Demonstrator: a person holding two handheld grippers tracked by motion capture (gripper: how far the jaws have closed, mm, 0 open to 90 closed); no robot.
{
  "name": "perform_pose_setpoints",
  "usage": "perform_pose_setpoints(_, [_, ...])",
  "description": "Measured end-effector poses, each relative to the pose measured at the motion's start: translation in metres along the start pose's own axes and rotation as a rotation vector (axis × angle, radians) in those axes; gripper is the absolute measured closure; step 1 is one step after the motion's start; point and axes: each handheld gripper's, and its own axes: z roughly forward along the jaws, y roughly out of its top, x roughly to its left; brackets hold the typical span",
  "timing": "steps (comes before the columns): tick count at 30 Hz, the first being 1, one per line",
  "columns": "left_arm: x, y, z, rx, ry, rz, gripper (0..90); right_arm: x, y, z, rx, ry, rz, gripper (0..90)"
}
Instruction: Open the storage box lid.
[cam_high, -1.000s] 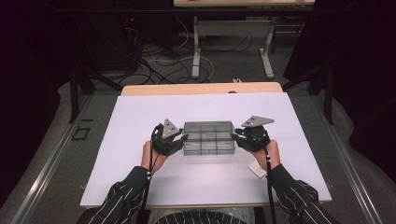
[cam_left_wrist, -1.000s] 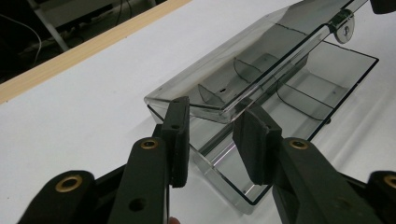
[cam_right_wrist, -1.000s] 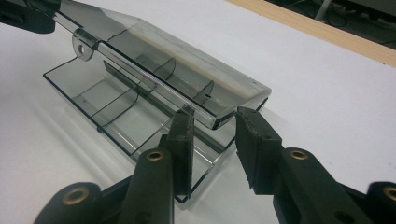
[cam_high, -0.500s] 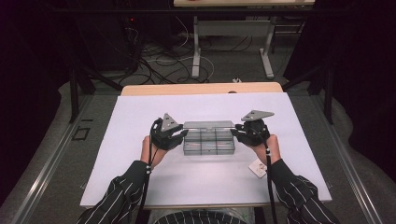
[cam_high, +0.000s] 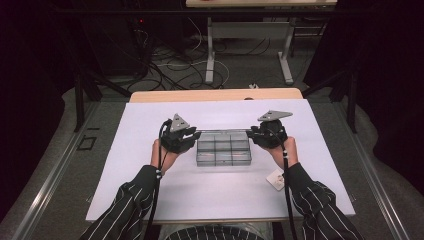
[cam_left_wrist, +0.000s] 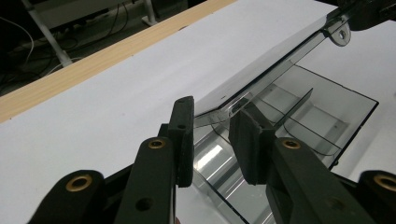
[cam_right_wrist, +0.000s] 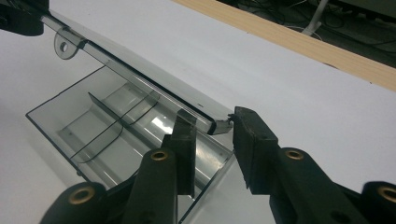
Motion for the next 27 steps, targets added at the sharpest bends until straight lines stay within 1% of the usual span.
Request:
perform_pose_setpoints(1, [0.001,0.001,0.000,0.007,0.001,0.007,70.8,-0.001,0.000,0.000,0.006,0.000,-0.009,72.0])
perform_pose_setpoints(2, [0.001,0.001,0.000,0.009,-0.001,0.005,70.9,-0.001,0.001,0.001,0.001,-0.008,-0.013,72.6])
perform_pose_setpoints(3, [0.001,0.002,0.000,0.001,0.002,-0.003,71.1,-0.002,0.001,0.002,0.000,-0.011,-0.011,72.7])
perform_pose_setpoints(6, [0.003,0.002,0.003,-0.012,0.001,-0.016,71.4,-0.004,0.002,0.006,0.004,-0.013,-0.004,72.9])
perform_pose_setpoints(7, [0.005,0.002,0.003,-0.001,-0.001,-0.011,71.4,-0.004,0.003,0.006,0.009,-0.009,0.000,73.0])
perform_pose_setpoints(8, [0.005,0.002,0.004,-0.007,-0.002,-0.023,71.5,-0.005,0.003,0.007,0.007,-0.018,0.000,73.2])
perform_pose_setpoints(9, [0.007,0.003,0.004,-0.005,-0.003,-0.022,71.6,-0.005,0.003,0.008,0.005,-0.013,0.002,73.3])
perform_pose_setpoints(10, [0.007,0.003,0.005,-0.010,-0.004,-0.032,71.6,-0.006,0.004,0.009,0.006,-0.018,0.006,73.6])
perform_pose_setpoints(11, [0.009,0.003,0.006,-0.018,-0.002,-0.033,71.6,-0.006,0.005,0.010,0.008,-0.022,0.007,74.0])
perform_pose_setpoints(12, [0.010,0.004,0.007,-0.012,-0.006,-0.036,71.6,-0.007,0.005,0.011,0.007,-0.025,0.006,74.4])
perform_pose_setpoints(14, [0.011,0.004,0.009,-0.013,-0.001,-0.044,72.0,-0.008,0.006,0.013,0.006,-0.026,0.015,75.2])
perform_pose_setpoints(17, [0.013,0.005,0.012,-0.005,0.003,-0.044,72.8,-0.010,0.006,0.015,0.009,-0.031,0.029,76.3])
perform_pose_setpoints(18, [0.014,0.005,0.014,-0.013,0.005,-0.054,72.9,-0.011,0.006,0.016,0.009,-0.032,0.025,76.6])
perform_pose_setpoints(19, [0.016,0.005,0.014,-0.010,0.003,-0.060,73.0,-0.012,0.006,0.017,0.005,-0.031,0.034,76.8])
perform_pose_setpoints(22, [0.017,0.006,0.016,-0.004,0.006,-0.060,73.3,-0.013,0.007,0.019,0.003,-0.034,0.040,77.7])
perform_pose_setpoints(24, [0.019,0.007,0.017,0.006,0.005,-0.047,73.3,-0.014,0.007,0.020,0.006,-0.038,0.040,78.4])
perform_pose_setpoints(25, [0.018,0.007,0.019,-0.008,0.009,-0.061,73.2,-0.015,0.007,0.021,0.007,-0.039,0.049,78.5])
perform_pose_setpoints(27, [0.019,0.008,0.020,0.000,0.012,-0.054,73.2,-0.015,0.007,0.022,0.005,-0.042,0.050,79.0])
